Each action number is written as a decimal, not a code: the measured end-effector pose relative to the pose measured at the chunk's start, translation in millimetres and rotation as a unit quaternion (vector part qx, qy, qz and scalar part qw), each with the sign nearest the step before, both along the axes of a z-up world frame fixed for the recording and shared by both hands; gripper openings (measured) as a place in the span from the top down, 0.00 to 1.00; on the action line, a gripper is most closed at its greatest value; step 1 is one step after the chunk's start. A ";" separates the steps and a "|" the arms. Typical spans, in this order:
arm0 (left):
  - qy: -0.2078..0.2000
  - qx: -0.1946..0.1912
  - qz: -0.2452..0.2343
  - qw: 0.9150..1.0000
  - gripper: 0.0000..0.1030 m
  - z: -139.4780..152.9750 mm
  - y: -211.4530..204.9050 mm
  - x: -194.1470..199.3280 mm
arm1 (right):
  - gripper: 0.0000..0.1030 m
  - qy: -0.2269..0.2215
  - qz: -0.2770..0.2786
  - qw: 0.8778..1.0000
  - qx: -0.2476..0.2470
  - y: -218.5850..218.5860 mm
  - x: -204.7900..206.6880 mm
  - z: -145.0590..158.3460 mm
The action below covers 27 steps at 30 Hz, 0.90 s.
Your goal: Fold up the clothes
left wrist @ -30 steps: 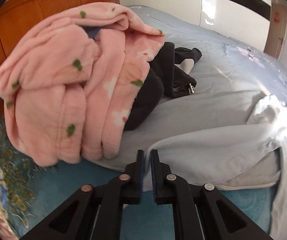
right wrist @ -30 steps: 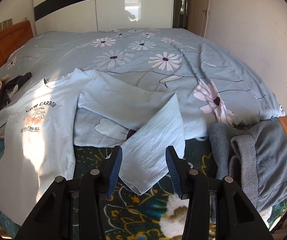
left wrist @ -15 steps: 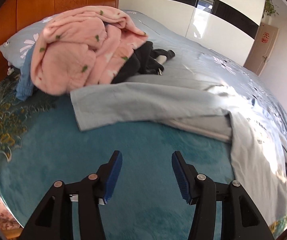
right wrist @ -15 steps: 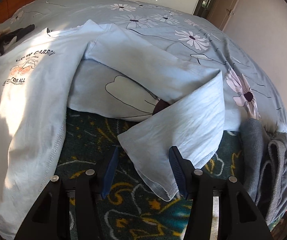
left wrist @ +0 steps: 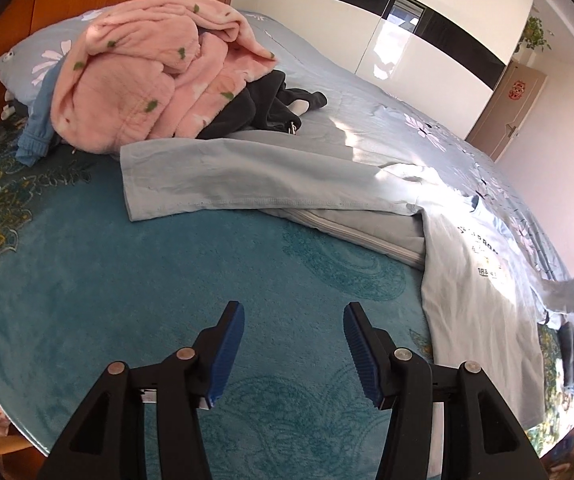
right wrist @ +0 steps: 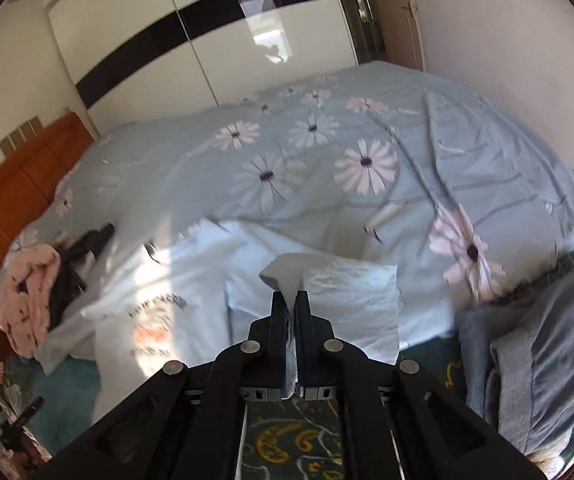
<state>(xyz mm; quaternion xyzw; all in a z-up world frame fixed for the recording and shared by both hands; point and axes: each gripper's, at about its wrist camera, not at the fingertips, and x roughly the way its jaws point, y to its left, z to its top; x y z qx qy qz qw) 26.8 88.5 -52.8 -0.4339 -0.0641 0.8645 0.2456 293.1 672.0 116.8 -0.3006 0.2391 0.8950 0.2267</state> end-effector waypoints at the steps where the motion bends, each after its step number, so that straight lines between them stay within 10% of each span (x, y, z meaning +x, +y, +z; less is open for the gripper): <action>1: -0.002 0.003 -0.001 1.000 0.46 -0.6 0.4 -0.4 | 0.97 0.009 0.010 1.000 0.006 -6.0 -11.1 16.7; 11: -0.008 0.023 0.009 1.000 0.46 4.5 -11.1 -4.2 | 0.97 0.017 0.178 0.983 0.029 -117.6 -186.2 66.2; 27: -0.038 0.000 0.022 0.999 0.46 -16.4 -20.4 -14.8 | 0.96 -0.127 0.284 0.950 -0.034 -242.3 -353.7 -119.9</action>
